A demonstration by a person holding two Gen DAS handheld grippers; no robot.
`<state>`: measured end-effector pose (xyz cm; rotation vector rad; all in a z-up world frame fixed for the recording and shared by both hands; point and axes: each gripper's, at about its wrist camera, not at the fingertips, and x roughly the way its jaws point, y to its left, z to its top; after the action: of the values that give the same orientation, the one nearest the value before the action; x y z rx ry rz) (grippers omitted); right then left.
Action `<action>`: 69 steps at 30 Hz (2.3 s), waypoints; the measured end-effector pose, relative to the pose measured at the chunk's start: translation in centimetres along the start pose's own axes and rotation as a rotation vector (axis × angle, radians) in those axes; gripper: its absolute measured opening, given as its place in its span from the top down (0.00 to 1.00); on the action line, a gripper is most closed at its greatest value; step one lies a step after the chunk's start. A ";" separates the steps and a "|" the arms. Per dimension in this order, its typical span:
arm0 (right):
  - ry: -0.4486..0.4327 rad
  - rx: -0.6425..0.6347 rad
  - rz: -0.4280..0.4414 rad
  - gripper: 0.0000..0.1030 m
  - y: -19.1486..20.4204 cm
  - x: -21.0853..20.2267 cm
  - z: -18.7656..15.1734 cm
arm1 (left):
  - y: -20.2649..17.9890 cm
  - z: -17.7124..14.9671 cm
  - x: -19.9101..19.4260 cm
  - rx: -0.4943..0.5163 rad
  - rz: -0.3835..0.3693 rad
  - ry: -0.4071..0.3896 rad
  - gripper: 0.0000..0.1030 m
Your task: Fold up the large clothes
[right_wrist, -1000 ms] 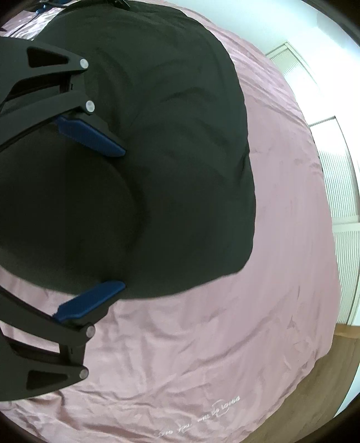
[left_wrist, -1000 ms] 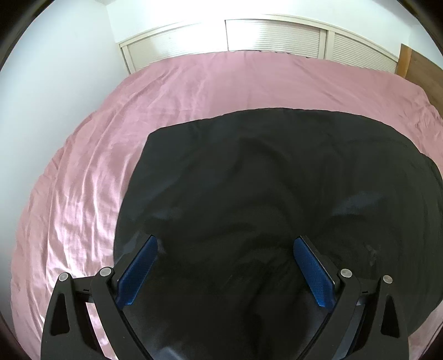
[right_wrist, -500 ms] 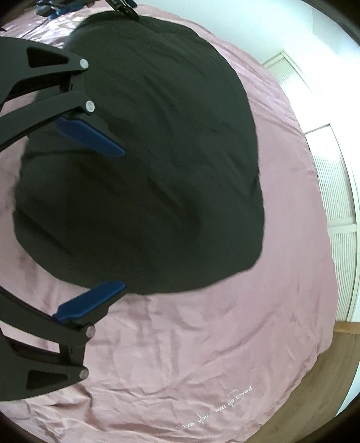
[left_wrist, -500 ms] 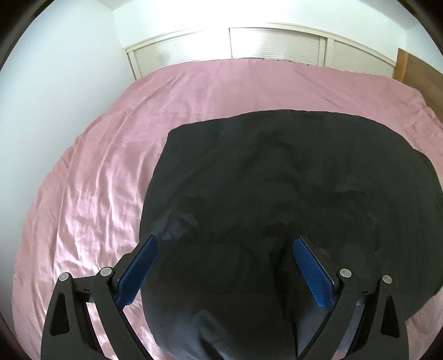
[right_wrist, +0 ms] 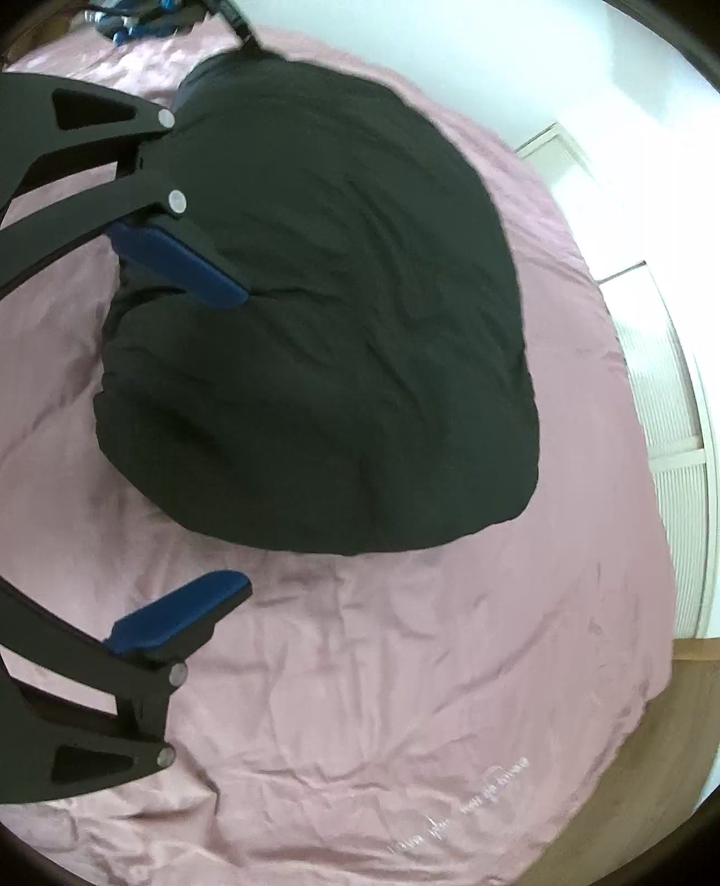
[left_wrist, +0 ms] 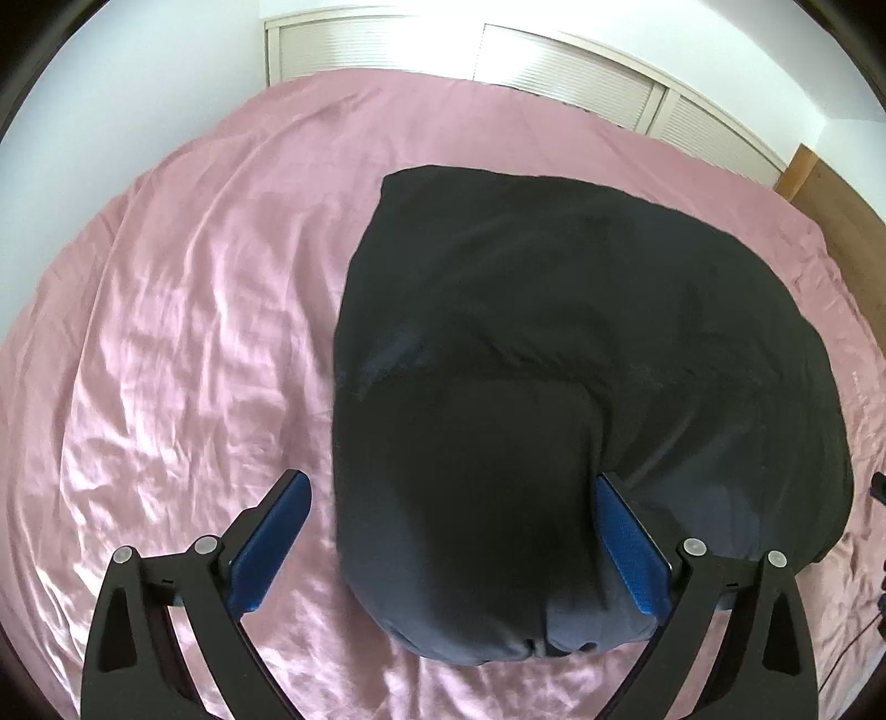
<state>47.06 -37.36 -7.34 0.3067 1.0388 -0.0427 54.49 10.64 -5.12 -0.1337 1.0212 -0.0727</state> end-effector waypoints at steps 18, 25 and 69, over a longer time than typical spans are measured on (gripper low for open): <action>0.131 0.365 0.517 0.00 -8.6 11.5 2.5 | 9.6 3.1 9.4 -0.282 -0.536 0.190 0.04; 0.209 0.301 0.625 0.00 -7.4 15.8 2.7 | 8.7 3.6 14.0 -0.337 -0.733 0.253 0.01; 0.124 0.176 0.785 0.80 8.1 10.5 9.0 | -4.9 3.0 0.2 -0.426 -0.866 0.014 0.78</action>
<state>61.44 -30.91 -10.27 0.8681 0.9782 0.6003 57.20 5.99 -3.03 -0.9601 0.9186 -0.6435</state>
